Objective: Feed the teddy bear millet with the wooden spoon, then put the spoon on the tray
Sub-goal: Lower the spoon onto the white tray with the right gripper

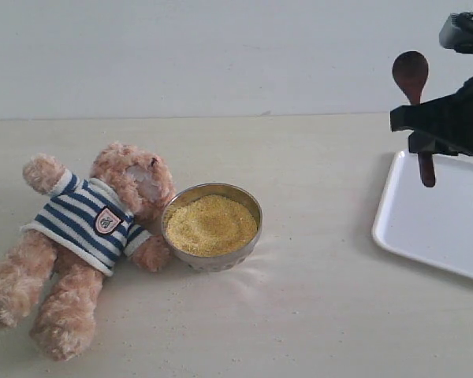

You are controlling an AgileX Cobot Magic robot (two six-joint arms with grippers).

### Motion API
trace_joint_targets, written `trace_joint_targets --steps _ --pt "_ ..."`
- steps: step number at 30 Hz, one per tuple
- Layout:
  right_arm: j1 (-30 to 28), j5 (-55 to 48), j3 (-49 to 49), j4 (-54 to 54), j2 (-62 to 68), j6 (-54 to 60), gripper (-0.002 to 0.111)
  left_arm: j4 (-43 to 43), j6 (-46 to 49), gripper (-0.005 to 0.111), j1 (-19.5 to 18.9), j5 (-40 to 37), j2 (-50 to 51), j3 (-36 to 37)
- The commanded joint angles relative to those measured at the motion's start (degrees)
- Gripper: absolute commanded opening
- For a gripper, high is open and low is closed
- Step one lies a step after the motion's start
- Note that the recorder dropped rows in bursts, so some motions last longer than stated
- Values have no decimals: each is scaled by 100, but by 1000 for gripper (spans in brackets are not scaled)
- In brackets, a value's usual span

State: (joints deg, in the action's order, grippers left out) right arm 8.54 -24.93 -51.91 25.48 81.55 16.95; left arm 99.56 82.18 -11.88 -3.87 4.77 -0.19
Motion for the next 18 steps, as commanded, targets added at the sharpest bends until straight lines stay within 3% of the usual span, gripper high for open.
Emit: trace_joint_targets --steps 1,5,18 --pt "-579 -720 -792 -404 876 -81 0 -550 -12 5 131 -306 -35 19" --pt "-976 -792 -932 -883 1646 -458 0 -621 -12 5 189 -479 -35 19" --pt "-1001 -167 -932 -1105 2586 -308 0 -621 -12 5 189 -814 -35 19"
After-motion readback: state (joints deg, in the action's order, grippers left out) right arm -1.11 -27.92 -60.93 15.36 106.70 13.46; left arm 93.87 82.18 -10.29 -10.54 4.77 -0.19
